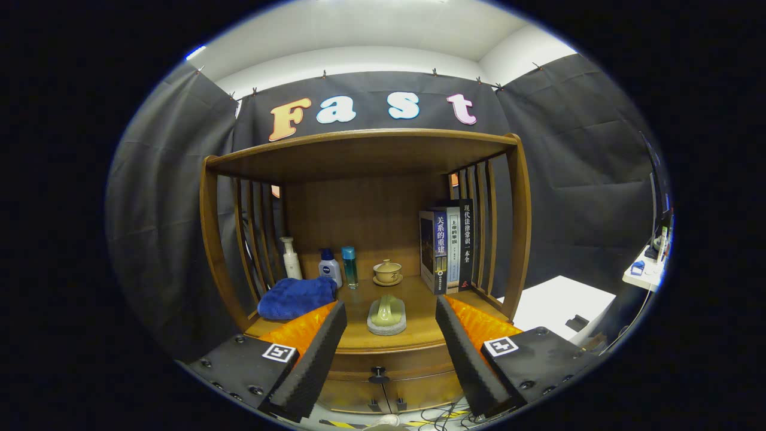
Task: Pull open the drawer, take out the items inside it, and place them on the countertop above the cabinet.
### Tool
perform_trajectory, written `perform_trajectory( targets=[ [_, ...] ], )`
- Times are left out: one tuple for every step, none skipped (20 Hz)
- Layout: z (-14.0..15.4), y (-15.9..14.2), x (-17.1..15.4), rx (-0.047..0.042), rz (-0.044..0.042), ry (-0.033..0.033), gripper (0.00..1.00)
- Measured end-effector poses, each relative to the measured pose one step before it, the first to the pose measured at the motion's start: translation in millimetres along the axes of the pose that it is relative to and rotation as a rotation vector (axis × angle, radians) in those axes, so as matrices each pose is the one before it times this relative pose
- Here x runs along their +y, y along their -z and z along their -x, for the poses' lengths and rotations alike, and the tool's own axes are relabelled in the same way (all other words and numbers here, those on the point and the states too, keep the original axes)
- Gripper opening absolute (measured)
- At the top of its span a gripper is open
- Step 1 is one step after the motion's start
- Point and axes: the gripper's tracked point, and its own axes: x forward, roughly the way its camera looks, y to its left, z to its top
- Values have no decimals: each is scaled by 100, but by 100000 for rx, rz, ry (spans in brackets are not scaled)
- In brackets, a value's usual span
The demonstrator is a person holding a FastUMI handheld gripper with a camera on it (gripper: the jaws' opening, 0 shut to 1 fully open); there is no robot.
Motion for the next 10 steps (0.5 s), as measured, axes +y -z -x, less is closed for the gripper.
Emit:
perform_trajectory(
  targets=[
    [-11,64,49,256,-38,-119,98],
    [-39,77,67,169,-30,-85,98],
    [-93,57,28,221,1,-60,98],
    [25,62,17,202,46,25,98],
    [-14,6,32,80,29,-33,98],
    [11,-16,31,-31,-53,-47,98],
    [20,-6,20,19,-12,-39,98],
    [-78,62,-36,104,57,16,98],
    [-53,45,22,92,121,19,98],
    [-9,65,-33,153,55,67,98]
  ],
)
